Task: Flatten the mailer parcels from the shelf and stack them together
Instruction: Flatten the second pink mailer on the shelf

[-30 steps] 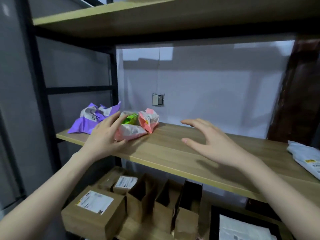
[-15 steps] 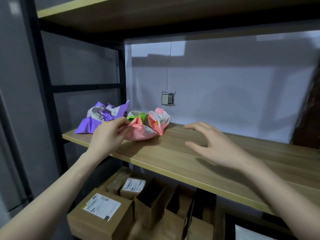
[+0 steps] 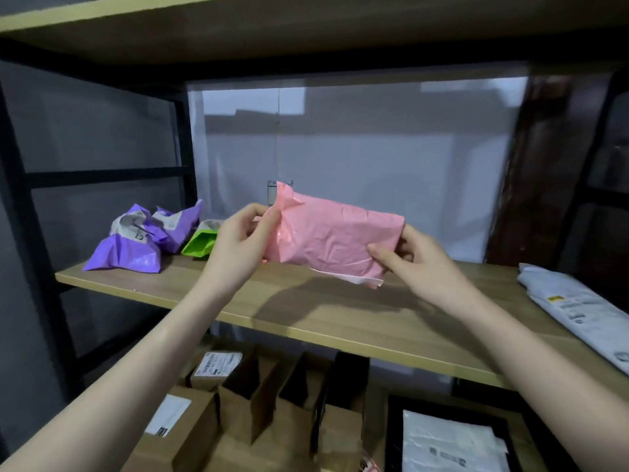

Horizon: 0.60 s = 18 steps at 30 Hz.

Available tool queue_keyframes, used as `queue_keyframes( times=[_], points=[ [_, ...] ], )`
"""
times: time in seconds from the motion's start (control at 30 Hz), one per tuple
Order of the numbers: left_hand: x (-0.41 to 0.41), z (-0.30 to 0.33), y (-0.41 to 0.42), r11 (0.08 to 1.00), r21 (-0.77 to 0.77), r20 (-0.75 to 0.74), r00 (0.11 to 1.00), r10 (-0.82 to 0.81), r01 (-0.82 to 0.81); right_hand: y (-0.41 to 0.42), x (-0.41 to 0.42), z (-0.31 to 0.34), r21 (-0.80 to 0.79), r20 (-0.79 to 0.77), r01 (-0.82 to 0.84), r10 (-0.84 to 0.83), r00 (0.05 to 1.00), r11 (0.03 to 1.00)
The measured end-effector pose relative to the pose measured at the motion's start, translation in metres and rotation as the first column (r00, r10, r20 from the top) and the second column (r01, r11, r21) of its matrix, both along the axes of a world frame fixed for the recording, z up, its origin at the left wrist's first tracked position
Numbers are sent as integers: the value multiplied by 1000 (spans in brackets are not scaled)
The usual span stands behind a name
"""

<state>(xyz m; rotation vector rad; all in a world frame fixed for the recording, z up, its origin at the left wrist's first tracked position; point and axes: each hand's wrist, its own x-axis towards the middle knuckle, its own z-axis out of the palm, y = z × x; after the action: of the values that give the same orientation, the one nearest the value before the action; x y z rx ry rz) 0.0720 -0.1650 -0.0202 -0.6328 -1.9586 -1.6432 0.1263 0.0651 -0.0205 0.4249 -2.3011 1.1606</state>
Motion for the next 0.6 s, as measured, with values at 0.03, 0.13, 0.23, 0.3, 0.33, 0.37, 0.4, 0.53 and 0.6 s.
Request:
queue_keyframes(
  times=[0.03,0.13,0.23,0.3,0.33,0.37,0.4,0.53,0.6],
  points=[
    [2,0,8,1000,2,38,999,-20,20,7,4,0,-13,-7,7,-7,1000,1000],
    [8,0,30,994,-84,101,993,-66,74,26,18,0,-3,1,37,-37,999,999],
    [13,1,49,988,-54,51,989,-140,143,44,28,-2,12,2,98,-98,995,995],
    [9,-2,57,989,-88,8,993,-118,118,56,33,-2,60,-27,164,-163,986,985],
    [7,-5,60,986,-129,-7,995,-103,101,61,36,-3,86,-39,194,-191,981,977],
    [5,-7,63,983,-161,-19,995,-97,92,66,38,-4,122,-50,226,-221,974,967],
    [3,-10,67,980,-179,-25,995,-98,92,71,41,-6,172,-69,268,-260,963,948],
    [-2,-23,79,938,-305,-2,985,-172,163,86,50,-19,410,-170,442,-409,897,798],
    [-1,-33,80,864,-459,34,976,-217,209,94,56,-30,499,-120,411,-409,905,763]
  ],
)
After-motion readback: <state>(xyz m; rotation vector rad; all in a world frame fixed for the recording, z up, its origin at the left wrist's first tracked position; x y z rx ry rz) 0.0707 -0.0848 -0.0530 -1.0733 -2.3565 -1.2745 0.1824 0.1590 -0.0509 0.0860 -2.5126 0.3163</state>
